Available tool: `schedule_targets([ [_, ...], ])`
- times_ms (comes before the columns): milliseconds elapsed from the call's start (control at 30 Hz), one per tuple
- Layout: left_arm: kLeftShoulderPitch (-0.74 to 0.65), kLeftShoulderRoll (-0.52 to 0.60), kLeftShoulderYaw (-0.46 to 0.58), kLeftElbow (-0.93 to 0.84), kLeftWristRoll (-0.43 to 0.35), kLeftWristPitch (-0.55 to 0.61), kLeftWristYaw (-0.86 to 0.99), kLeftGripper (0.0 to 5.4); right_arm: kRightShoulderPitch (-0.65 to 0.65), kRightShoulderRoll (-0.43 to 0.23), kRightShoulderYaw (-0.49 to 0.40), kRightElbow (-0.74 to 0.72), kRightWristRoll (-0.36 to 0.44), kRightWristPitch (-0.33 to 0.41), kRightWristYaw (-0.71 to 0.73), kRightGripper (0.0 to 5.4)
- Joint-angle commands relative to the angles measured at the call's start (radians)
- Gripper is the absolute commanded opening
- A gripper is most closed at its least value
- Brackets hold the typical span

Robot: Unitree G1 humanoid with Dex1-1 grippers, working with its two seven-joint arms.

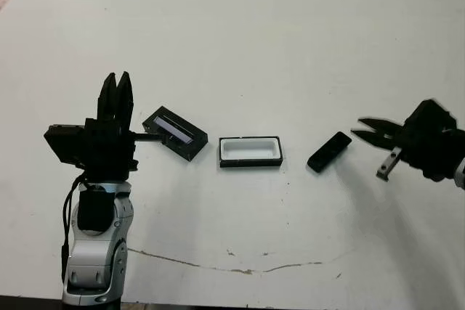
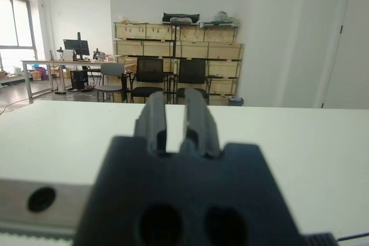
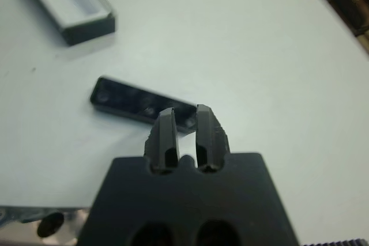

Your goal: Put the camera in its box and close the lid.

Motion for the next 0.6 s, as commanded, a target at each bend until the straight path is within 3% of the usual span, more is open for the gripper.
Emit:
schedule_targets([
  [33,0.019,0.015,0.008,0.005,0.002,-0.001,-0.007,0.01,0.018,-0.05,0.037,-0.008,-0.031,0.03,0.034,0.0],
  [267,0.026,0.016,0.013,-0.001,0.0,0.007,-0.011,0.01,0.017,-0.116,0.059,-0.021,-0.047,0.091,0.091,0.0],
  [600,0.026,0.014,0.008,-0.01,-0.006,0.023,-0.011,0.01,0.006,-0.131,0.072,0.027,-0.061,0.067,0.129,0.0],
])
